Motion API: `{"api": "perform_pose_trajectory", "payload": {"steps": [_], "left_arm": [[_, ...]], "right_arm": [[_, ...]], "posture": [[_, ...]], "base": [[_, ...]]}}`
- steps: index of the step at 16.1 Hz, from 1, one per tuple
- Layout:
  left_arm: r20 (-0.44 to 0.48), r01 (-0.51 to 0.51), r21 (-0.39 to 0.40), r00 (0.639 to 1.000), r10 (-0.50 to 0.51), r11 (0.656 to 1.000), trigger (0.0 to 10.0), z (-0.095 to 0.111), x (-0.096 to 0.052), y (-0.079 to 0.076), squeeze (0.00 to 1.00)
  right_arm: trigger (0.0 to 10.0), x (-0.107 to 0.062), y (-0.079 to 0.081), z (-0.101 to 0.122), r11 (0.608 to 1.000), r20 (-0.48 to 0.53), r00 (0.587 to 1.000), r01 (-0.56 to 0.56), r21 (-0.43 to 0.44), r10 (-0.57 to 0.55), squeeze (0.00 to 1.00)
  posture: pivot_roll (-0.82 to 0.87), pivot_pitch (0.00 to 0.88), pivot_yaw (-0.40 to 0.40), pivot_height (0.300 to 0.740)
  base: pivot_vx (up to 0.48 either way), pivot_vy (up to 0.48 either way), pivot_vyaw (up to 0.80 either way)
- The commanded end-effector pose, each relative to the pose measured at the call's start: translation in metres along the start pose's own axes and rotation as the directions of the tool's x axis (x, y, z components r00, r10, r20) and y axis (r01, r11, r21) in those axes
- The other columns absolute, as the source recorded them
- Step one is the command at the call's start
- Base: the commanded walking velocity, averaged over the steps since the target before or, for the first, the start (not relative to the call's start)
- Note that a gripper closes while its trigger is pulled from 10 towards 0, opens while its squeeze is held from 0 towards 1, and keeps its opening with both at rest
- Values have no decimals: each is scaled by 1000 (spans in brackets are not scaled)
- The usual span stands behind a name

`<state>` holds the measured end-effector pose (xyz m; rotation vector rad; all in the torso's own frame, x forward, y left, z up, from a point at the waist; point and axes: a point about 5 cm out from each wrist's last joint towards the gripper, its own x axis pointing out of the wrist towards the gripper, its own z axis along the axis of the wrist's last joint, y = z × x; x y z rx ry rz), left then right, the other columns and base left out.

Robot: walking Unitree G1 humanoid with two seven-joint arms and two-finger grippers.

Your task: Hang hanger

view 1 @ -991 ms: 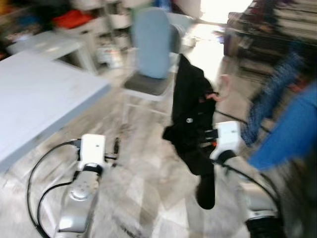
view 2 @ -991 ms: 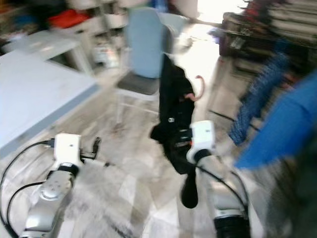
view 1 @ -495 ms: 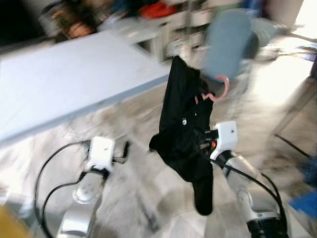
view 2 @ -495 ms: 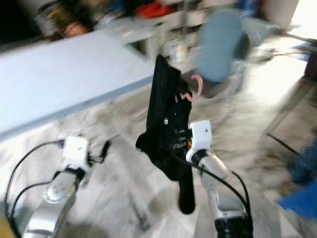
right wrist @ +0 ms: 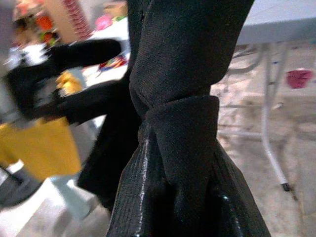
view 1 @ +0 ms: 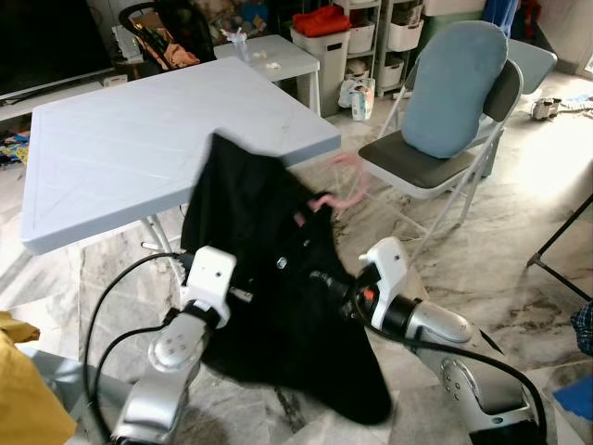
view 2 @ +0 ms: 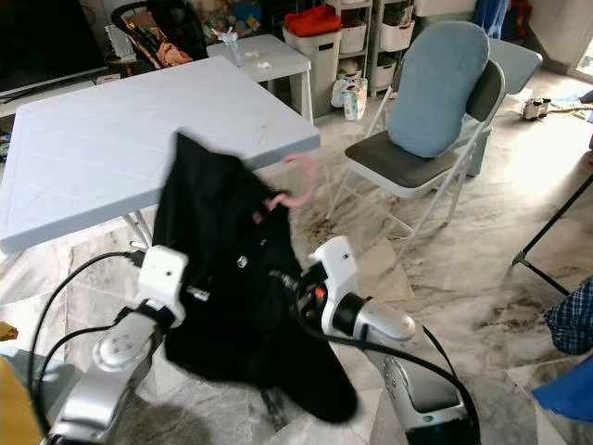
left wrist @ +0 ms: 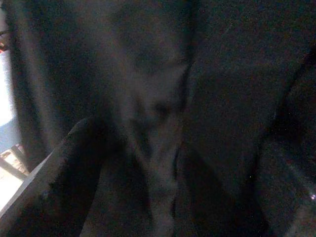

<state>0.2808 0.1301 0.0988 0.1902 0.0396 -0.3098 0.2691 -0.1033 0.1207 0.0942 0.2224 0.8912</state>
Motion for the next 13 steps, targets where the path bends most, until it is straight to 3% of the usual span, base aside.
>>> {"api": "perform_pose_trajectory", "payload": {"steps": [1, 4, 5, 10, 13], "left_arm": [[30, 17, 24, 999, -17, 1000, 10000, 7, 6, -3, 0], [52, 54, 32, 997, -55, 998, 10000, 11, 13, -12, 0], [52, 33, 48, 998, -36, 998, 10000, 11, 14, -10, 0], [21, -67, 65, 998, 66, 996, 10000, 4, 18, 9, 0], [24, -75, 62, 997, 73, 995, 10000, 4, 19, 10, 0]], "right_arm": [[10000, 0, 7, 14, 998, 48, 998, -44, -54, 46, 0], [10000, 0, 5, 12, 997, 17, 999, -45, -66, 47, 0], [10000, -1, 10, 9, 990, -17, 996, -89, -107, 87, 0], [10000, -16, 23, 1, 957, -111, 962, -262, -122, 249, 0], [10000, -16, 10, -5, 961, -170, 970, -203, -188, 171, 0]], "posture": [[-85, 0, 43, 740], [-97, 0, 52, 740], [-99, 0, 53, 740], [-105, 0, 53, 740], [-104, 0, 51, 740]], "base": [[0, 0, 0], [0, 0, 0], [0, 0, 0], [0, 0, 0], [0, 0, 0]]}}
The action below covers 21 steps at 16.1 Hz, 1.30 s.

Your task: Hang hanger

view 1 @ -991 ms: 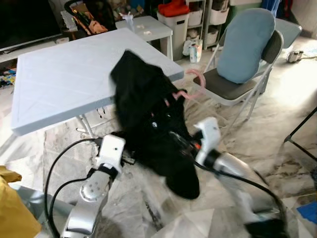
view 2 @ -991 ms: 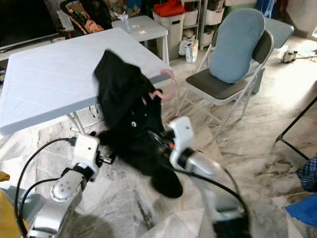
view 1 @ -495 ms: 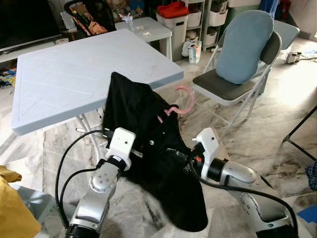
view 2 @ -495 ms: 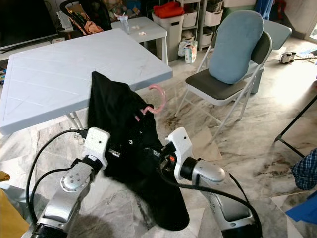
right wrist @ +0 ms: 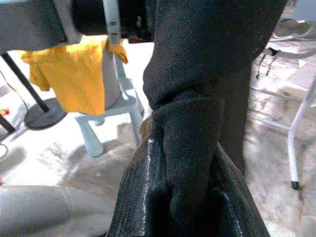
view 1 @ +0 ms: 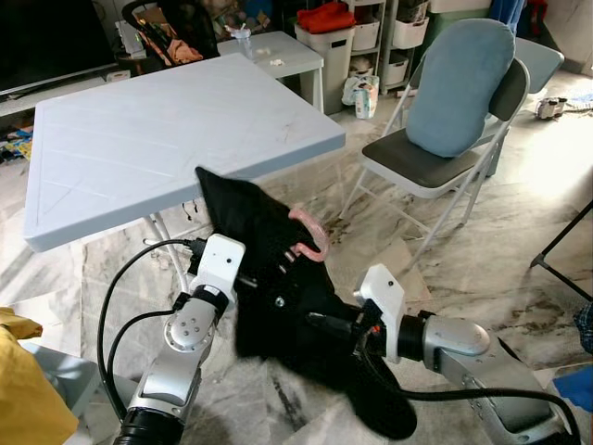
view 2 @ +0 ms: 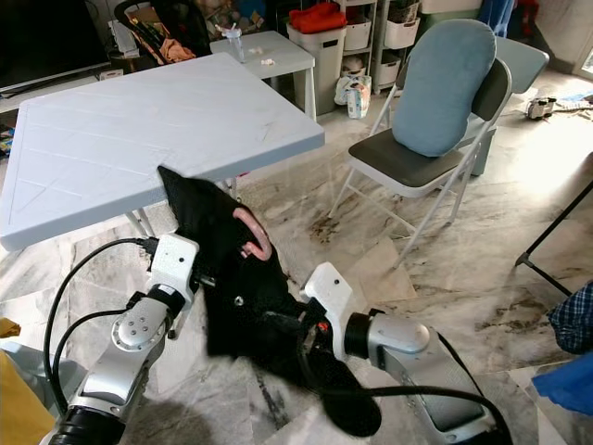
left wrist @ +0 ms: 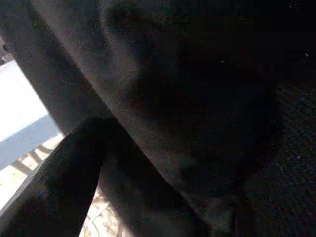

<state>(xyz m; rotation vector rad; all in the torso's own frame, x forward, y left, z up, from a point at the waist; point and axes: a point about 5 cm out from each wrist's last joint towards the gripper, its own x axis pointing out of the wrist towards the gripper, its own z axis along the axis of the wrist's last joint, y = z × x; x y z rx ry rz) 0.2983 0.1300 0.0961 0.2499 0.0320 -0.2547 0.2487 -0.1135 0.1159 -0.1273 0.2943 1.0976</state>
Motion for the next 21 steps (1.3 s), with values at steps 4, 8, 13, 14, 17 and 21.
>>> {"api": "perform_pose_trajectory", "payload": {"steps": [4, 8, 13, 14, 17, 21], "left_arm": [[5, -120, 34, 993, 120, 992, 10000, 0, 1, 22, 0], [-9, -186, 30, 983, 186, 982, 10000, -4, -3, 42, 0], [-32, -229, 16, 973, 229, 973, 10000, -9, -10, 59, 0], [-40, -235, 14, 971, 236, 972, 10000, -10, -10, 62, 0], [-62, -248, -12, 967, 247, 969, 10000, -15, -9, 63, 0], [-62, -235, -13, 970, 233, 972, 10000, -15, -8, 59, 0]], "right_arm": [[10000, -3, 7, -4, 993, -67, 995, -85, -78, 79, 0], [10000, -21, -23, -29, 971, -257, 964, 2, -239, -66, 0], [10000, -63, -38, -32, 946, -360, 933, -127, -299, 12, 0], [10000, -71, -39, -22, 963, -311, 949, -133, -236, 54, 0], [10000, -104, -45, -9, 961, -308, 946, -171, -220, 98, 0], [10000, -116, -45, -8, 963, -324, 937, -196, -185, 128, 0]], "posture": [[-105, 0, 51, 740], [-105, 0, 52, 740], [-107, 2, 51, 740], [-107, 2, 50, 740], [-117, 7, 59, 740], [-121, 9, 62, 740]], "base": [[0, 0, 0], [0, 0, 0], [0, 0, 0], [0, 0, 0], [0, 0, 0], [0, 0, 0]]}}
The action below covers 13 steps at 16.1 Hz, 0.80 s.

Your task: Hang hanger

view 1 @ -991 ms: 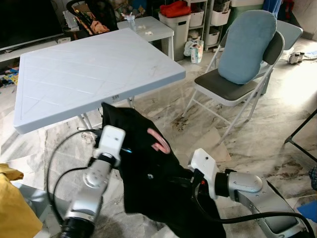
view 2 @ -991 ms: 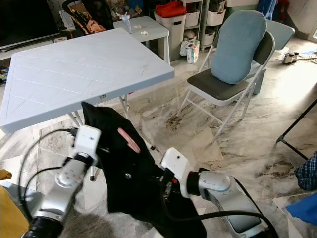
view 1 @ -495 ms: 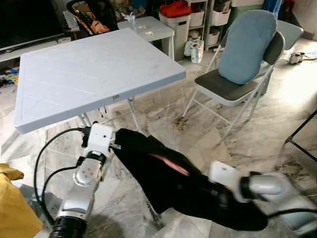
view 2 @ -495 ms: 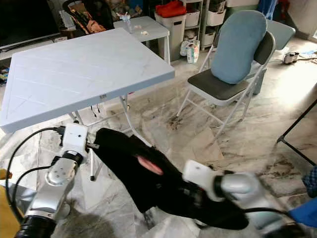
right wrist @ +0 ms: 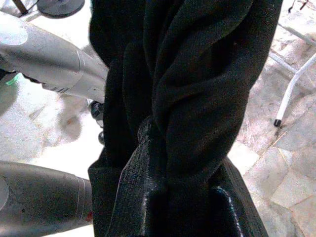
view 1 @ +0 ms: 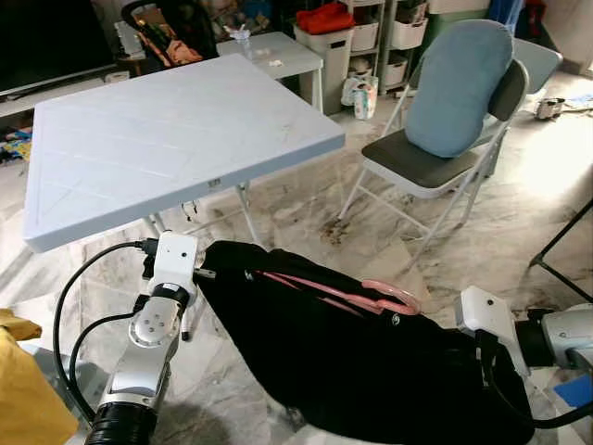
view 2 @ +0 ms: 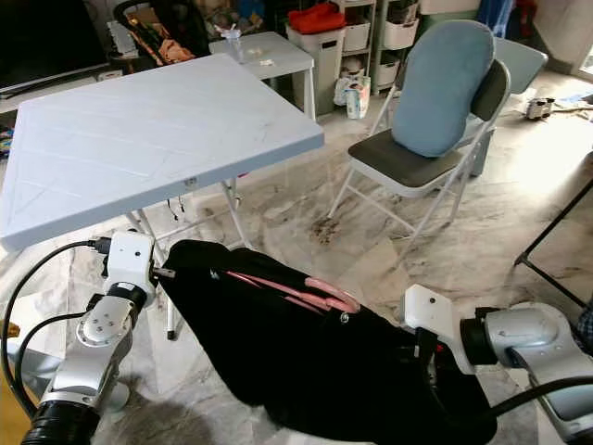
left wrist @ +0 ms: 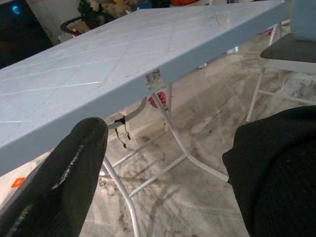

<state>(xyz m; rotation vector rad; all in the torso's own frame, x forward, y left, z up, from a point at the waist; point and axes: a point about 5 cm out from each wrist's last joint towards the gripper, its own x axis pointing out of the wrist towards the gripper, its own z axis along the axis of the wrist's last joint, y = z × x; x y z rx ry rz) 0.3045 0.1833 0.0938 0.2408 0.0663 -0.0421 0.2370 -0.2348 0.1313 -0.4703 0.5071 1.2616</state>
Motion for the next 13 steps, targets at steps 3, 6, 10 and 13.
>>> {"api": "perform_pose_trajectory", "payload": {"steps": [3, 6, 10, 13], "left_arm": [[-50, 5, -48, 999, -7, 999, 10000, -6, 4, 6, 0], [-90, 12, -117, 996, -23, 993, 10000, -11, 4, 1, 0], [-81, 166, -156, 980, -180, 974, 10000, -12, -2, -21, 0], [18, 445, -134, 895, -447, 885, 10000, -2, -21, -60, 1000]], "right_arm": [[10000, -45, 25, 25, 972, 110, 969, -229, 56, 222, 0], [10000, -47, 24, 44, 968, 161, 956, -250, 17, 244, 0], [10000, -43, 10, 74, 983, 418, 900, -170, 68, 126, 0], [10000, 17, -37, 64, 929, 345, 866, 302, 215, -361, 0]], "posture": [[-141, 18, 80, 740], [-144, 16, 78, 740], [-142, 17, 71, 740], [-125, 18, 62, 740]], "base": [[0, 0, 0], [0, 0, 0], [0, 0, 0], [0, 0, 0]]}}
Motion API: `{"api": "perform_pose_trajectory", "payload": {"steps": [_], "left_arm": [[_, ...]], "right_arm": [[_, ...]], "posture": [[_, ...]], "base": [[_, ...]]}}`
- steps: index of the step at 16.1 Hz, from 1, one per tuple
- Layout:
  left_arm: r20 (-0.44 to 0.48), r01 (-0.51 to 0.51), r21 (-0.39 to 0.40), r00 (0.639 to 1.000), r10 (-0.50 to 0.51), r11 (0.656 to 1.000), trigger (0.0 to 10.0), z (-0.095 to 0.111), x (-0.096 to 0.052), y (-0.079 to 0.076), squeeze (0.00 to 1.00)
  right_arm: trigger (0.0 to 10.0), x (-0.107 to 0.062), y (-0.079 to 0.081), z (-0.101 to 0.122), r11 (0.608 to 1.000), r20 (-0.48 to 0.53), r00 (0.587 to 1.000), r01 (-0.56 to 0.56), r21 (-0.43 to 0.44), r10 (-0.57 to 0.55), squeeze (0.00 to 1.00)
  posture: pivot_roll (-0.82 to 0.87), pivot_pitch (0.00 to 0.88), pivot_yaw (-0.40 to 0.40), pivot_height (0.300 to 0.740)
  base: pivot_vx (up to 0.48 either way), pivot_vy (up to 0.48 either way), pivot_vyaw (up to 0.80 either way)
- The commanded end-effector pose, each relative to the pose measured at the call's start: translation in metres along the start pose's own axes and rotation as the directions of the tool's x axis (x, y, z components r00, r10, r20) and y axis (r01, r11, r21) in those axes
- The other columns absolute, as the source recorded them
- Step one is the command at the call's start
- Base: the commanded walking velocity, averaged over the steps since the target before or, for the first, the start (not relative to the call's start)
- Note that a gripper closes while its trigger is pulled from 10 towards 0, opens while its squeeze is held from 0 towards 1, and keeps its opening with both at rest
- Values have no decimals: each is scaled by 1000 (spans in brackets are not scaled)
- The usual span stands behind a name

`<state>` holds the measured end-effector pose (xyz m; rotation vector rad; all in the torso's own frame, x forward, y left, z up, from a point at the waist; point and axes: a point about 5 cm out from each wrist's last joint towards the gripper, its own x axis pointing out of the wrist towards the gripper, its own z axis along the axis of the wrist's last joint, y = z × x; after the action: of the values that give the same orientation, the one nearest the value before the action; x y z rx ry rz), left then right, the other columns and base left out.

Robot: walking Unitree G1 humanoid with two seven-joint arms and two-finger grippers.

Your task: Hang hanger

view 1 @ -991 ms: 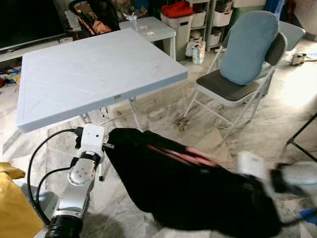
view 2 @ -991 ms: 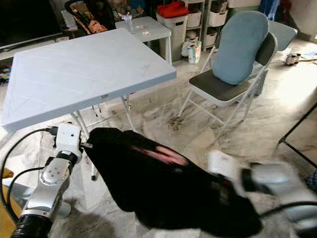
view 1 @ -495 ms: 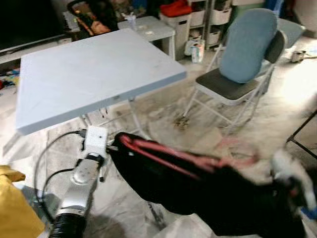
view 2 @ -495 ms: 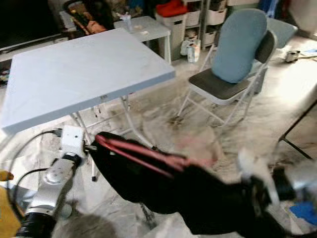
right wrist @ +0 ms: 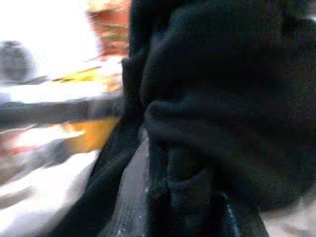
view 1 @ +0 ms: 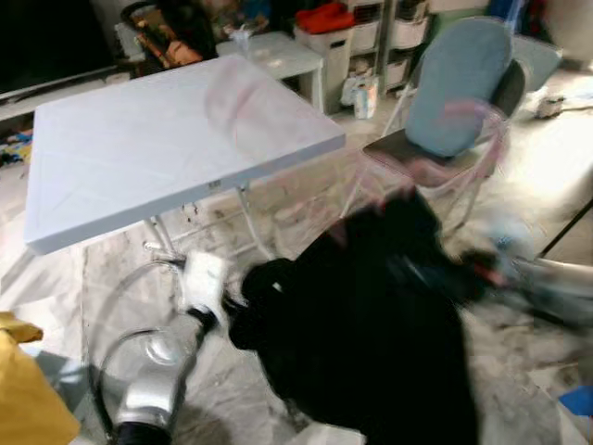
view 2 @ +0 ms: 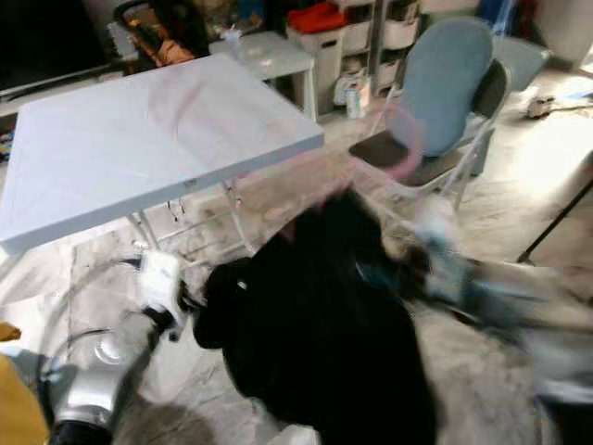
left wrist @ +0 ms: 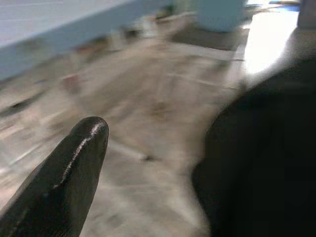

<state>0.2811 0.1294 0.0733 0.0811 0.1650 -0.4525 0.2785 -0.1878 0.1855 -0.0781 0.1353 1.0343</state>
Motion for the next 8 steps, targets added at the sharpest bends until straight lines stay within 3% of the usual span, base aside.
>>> {"api": "perform_pose_trajectory", "payload": {"steps": [1, 3, 4, 6, 8], "left_arm": [[30, 89, 37, 996, -90, 995, 10000, 7, -2, -9, 1000], [14, 155, 96, 988, -157, 983, 10000, 7, -8, -13, 1000], [14, 190, 117, 981, -193, 975, 10000, 7, -11, -15, 1000], [0, 307, 143, 951, -310, 941, 10000, 9, -25, -21, 1000], [-9, 352, 186, 934, -356, 917, 10000, 10, -29, -24, 1000]], "right_arm": [[10000, 7, -8, -23, 988, -116, 984, 122, -98, -133, 0], [10000, 13, -17, -39, 954, -190, 950, 206, -219, -249, 0], [10000, 14, -23, -45, 943, -191, 937, 249, -220, -292, 0], [10000, 24, -33, -54, 930, -234, 940, 162, -330, -247, 0], [10000, 29, -35, -58, 935, -281, 943, 70, -347, -175, 0]], "posture": [[-118, 18, 60, 740], [-107, 17, 57, 740], [-102, 18, 56, 740], [-96, 15, 62, 740], [-88, 8, 58, 740]], "base": [[0, 0, 0], [0, 0, 0], [0, 0, 0], [0, 0, 0], [0, 0, 0]]}}
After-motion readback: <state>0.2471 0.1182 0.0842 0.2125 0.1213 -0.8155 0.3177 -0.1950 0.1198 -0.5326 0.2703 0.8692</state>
